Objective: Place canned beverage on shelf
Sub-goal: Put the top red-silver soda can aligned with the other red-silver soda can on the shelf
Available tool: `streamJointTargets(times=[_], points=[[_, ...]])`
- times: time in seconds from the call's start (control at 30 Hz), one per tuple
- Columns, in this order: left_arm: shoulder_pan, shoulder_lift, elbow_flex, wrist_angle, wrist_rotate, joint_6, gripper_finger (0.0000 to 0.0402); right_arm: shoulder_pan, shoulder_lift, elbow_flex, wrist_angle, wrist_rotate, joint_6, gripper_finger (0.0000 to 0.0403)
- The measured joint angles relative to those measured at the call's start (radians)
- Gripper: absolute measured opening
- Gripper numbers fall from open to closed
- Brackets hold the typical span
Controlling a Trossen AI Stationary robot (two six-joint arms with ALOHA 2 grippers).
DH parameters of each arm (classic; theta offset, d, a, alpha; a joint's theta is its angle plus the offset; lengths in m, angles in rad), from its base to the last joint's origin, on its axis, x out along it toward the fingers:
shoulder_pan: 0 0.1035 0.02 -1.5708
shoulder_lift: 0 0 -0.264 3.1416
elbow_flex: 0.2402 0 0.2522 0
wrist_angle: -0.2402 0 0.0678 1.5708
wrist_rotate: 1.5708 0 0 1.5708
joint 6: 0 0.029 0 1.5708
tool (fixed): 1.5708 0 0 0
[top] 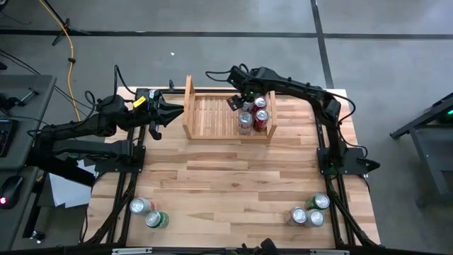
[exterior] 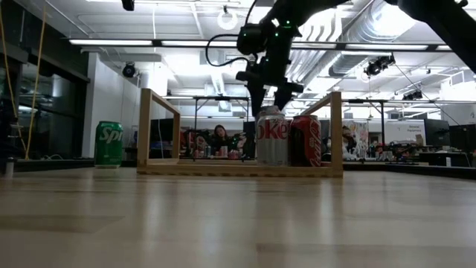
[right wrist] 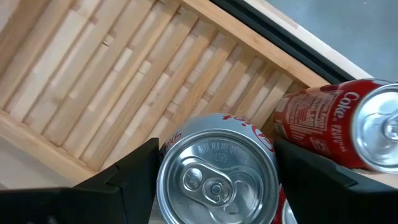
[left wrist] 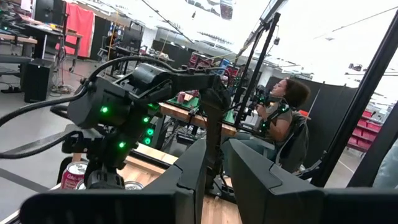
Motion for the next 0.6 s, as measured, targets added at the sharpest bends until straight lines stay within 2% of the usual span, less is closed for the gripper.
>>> streamJointTargets(times=[0.47,0.6], points=[[0.000,0.000,0.000,0.000,0.000,0.001,0.0060,-0.005,0.031,0.000,0.011,0.006,0.003,0.0270],[0.000,0.000,0.000,0.000,0.000,0.001,0.0060,-0.005,0.031,0.000,0.012,-0.005,0.000,0.0295]])
